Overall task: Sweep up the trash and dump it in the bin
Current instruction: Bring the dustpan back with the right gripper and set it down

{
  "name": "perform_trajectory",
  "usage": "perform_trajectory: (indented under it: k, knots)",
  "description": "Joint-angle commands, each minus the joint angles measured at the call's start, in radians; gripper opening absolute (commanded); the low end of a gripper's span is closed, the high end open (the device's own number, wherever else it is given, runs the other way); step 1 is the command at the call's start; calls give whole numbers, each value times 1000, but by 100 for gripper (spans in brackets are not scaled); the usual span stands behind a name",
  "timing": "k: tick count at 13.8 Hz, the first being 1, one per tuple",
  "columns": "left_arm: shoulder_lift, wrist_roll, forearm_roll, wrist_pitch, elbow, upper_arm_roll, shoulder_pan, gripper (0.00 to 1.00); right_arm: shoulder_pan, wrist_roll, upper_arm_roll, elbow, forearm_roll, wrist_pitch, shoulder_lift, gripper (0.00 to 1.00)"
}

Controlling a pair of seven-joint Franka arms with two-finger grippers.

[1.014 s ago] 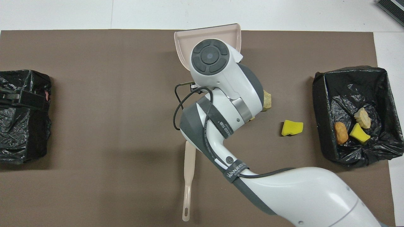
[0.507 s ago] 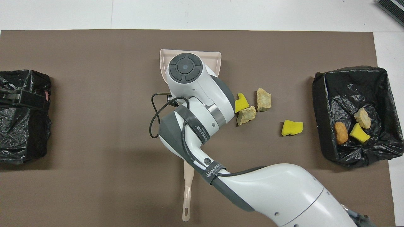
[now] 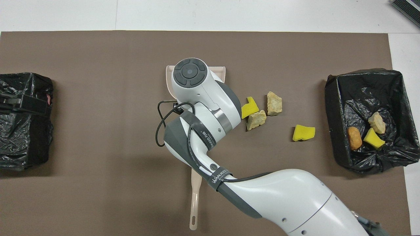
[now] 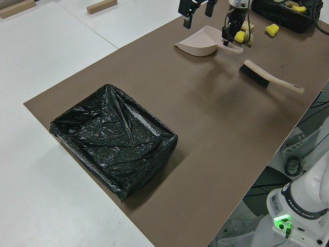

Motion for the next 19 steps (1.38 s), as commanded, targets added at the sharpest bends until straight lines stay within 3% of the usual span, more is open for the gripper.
perform_trajectory:
  k: [1, 3, 6, 9, 12, 14, 16, 19]
  knots:
    - [-6, -8, -4, -20, 2, 3, -4, 100, -16, -14, 7, -5, 16, -16, -17, 57]
    - [-6, -8, -4, -18, 2, 3, -4, 100, -68, -14, 9, -5, 22, -7, -37, 83]
    - [-6, -9, -4, -18, 2, 2, -5, 100, -115, -6, 6, -8, 56, 6, -109, 100]
    - [-6, -9, -4, -17, 2, 2, -5, 100, -155, -5, 9, -74, 149, -10, -222, 100]
    - [-8, -8, -4, -17, 0, 2, -5, 100, -139, 38, 6, -343, 156, -17, -434, 100]
    - [-8, -8, -4, -12, 0, 2, -7, 100, -76, 83, 7, -538, 160, 4, -560, 100]
    - [-6, -8, -4, -9, 0, 0, -7, 100, -31, 130, 9, -667, 163, 18, -646, 100]
    - [-6, -8, -4, -9, 0, 0, -7, 100, 24, 204, 10, -776, 174, 36, -712, 100]
